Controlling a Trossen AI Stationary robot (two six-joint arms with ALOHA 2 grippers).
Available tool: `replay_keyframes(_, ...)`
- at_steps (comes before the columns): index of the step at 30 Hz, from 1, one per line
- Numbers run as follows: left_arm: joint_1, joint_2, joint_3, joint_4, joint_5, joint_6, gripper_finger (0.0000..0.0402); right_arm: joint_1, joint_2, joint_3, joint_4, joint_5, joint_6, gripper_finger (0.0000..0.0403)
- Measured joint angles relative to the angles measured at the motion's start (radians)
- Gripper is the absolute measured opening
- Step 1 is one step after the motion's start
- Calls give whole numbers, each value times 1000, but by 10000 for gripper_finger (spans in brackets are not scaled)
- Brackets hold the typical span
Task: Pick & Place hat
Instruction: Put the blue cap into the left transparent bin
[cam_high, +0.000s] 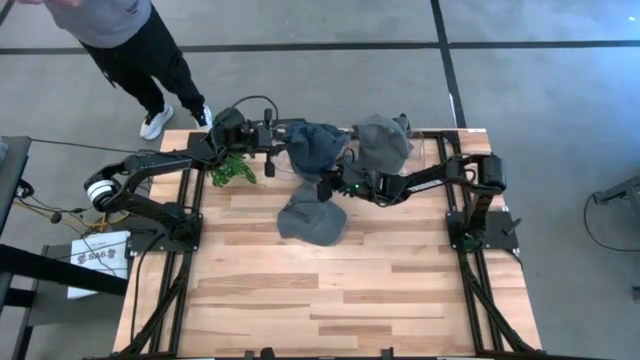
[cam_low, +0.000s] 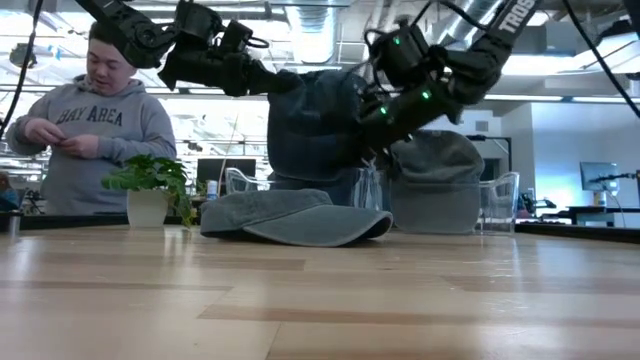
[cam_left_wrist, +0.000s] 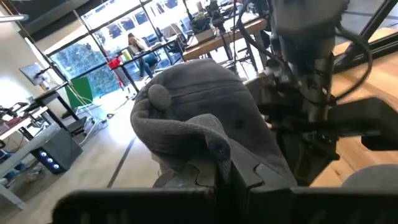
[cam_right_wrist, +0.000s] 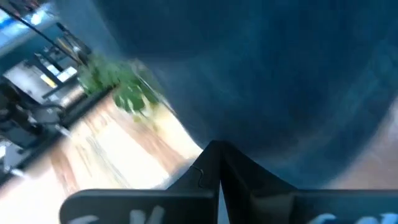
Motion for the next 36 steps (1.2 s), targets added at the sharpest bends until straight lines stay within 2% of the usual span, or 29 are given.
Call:
replay_keyframes(4, -2, -29, 0, -2, -7, 8, 2, 7, -16, 54, -10, 42, -82, 0)
replay_keyframes(7, -1, -45, 0, -28, -31, 13, 2, 7, -16, 99, -97, 73, -90, 0)
replay_keyframes(13, 0, -40, 0, -182, -104, 83, 2, 11, 15, 168, -219, 101, -89, 0)
replay_keyframes(18, -1, -36, -30, -214, -155, 115, 2, 22, 63, 200, -287, 97, -75, 0)
replay_keyframes(23, -1, -36, -40, -239, -152, 78, 2, 30, 97, 234, -294, 50, -32, 0)
replay_keyframes(26, -1, -36, -40, -293, -184, 66, 3, 42, 84, 251, -301, 47, -36, 0)
replay_keyframes(31, 0, -36, -41, -372, -211, 99, 3, 48, 34, 278, -434, 50, -29, 0)
replay_keyframes(36, -1, -36, -41, -306, -244, 50, 22, 48, -38, 309, -518, 63, -64, 0)
